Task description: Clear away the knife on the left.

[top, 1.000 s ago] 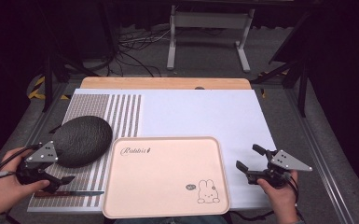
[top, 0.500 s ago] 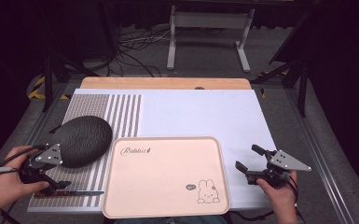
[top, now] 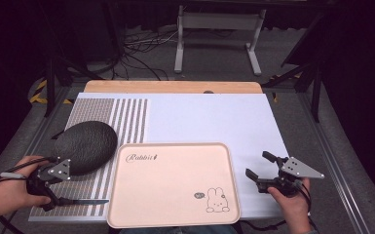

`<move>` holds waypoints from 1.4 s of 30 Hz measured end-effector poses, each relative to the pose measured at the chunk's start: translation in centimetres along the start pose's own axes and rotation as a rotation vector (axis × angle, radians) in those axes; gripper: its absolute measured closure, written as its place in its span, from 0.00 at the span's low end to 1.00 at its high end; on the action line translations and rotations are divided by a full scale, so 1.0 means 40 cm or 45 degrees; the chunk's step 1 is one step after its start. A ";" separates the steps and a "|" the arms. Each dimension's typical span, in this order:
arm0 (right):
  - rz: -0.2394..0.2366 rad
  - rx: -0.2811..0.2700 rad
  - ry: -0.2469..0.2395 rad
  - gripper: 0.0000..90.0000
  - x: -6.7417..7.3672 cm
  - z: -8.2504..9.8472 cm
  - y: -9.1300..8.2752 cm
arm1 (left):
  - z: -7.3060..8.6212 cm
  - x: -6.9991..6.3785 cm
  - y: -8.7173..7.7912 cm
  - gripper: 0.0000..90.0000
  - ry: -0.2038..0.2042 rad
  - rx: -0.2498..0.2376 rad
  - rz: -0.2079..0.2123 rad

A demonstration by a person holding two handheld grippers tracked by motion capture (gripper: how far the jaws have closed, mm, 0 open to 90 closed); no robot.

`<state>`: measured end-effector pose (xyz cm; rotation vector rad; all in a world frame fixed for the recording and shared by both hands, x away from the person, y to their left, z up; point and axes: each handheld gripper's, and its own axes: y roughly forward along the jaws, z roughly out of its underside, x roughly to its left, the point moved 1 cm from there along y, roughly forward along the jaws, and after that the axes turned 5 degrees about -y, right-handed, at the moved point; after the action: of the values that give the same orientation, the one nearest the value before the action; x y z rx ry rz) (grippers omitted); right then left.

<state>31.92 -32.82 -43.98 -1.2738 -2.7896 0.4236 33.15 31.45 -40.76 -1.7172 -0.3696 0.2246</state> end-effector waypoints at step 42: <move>-0.031 0.013 -0.003 0.11 0.004 0.002 0.004 | -0.022 -0.038 0.073 0.86 0.338 0.357 0.066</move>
<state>31.91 -32.61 -44.09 -1.2369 -2.7977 0.4374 32.40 29.67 -43.56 -1.4576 -0.0920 0.0789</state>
